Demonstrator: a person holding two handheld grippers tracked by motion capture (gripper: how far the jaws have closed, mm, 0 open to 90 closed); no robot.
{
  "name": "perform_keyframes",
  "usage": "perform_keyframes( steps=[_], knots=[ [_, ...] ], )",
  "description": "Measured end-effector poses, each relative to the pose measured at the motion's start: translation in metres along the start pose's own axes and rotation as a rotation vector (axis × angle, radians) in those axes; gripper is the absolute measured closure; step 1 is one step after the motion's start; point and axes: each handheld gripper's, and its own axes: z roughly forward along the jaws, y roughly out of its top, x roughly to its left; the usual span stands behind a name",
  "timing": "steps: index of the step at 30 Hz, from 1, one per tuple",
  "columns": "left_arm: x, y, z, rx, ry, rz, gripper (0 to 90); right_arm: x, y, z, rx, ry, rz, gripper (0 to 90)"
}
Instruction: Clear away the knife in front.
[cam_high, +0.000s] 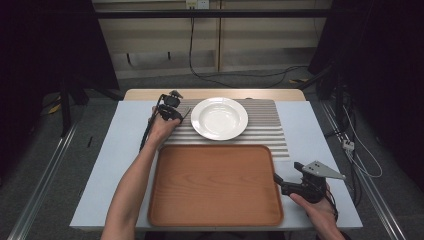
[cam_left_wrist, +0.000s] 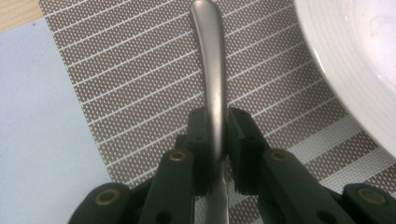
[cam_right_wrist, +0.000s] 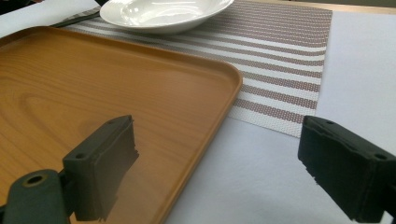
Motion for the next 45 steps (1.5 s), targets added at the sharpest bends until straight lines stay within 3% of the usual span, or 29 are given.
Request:
perform_keyframes(
  steps=[17,28,38,45],
  knots=[
    [0.003,-0.006,-0.015,-0.032,-0.018,-0.001,79.8,0.001,0.000,0.001,0.002,-0.001,-0.001,11.1],
    [0.004,-0.011,-0.028,-0.054,-0.024,0.021,79.8,0.002,0.001,0.001,0.006,0.000,-0.003,11.0],
    [-0.003,-0.015,-0.044,-0.096,-0.037,0.039,79.8,0.002,0.000,0.001,0.006,0.001,-0.005,11.1],
    [-0.010,-0.026,-0.059,-0.158,-0.035,0.054,79.7,0.002,0.000,0.001,0.006,0.000,-0.007,11.1]
  ],
)
